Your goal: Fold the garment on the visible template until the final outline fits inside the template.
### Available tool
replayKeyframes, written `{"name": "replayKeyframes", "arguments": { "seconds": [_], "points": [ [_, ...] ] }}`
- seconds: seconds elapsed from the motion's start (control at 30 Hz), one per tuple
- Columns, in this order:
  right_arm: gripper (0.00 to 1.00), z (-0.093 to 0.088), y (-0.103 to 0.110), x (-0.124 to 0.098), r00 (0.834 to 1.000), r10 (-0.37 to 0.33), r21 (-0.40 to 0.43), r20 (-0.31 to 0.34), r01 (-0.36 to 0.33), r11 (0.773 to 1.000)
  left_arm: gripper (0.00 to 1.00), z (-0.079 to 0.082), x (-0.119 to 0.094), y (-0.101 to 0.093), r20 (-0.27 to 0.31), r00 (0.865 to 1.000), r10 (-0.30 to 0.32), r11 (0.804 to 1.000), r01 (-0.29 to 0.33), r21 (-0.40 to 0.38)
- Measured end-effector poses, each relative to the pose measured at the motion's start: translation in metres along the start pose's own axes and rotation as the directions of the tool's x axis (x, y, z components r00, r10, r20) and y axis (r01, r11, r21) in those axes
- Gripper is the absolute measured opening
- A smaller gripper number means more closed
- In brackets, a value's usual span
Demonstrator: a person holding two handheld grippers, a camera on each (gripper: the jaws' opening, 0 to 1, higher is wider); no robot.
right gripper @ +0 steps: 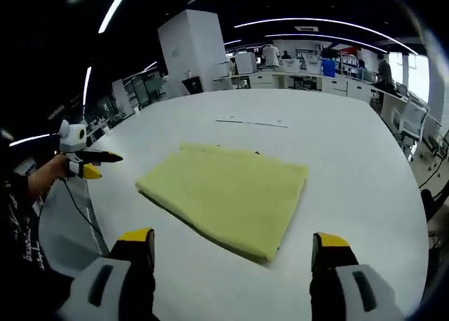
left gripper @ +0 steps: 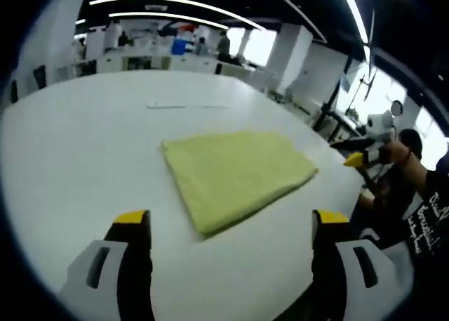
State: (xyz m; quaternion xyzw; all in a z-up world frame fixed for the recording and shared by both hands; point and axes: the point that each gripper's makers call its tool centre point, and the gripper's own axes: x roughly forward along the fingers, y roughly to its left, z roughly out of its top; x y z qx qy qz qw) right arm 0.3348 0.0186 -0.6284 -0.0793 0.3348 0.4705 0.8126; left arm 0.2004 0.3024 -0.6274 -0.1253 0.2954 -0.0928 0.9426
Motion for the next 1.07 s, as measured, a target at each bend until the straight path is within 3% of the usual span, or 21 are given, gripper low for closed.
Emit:
{"name": "replayKeyframes", "arguments": {
  "seconds": [0.4,1.07],
  "points": [
    [0.99,0.007,0.012,-0.022,0.999,-0.012,-0.014,0.032,0.012,1.0,0.99,-0.006,-0.021,-0.012,-0.012,1.0,0.026,1.0,-0.025,0.017],
    [0.99,-0.007,0.026,-0.04,0.999,-0.043,-0.016,0.022,0.043,0.999,0.99,-0.013,-0.028,-0.026,-0.03,0.999,0.026,0.999,-0.025,0.046]
  ]
}}
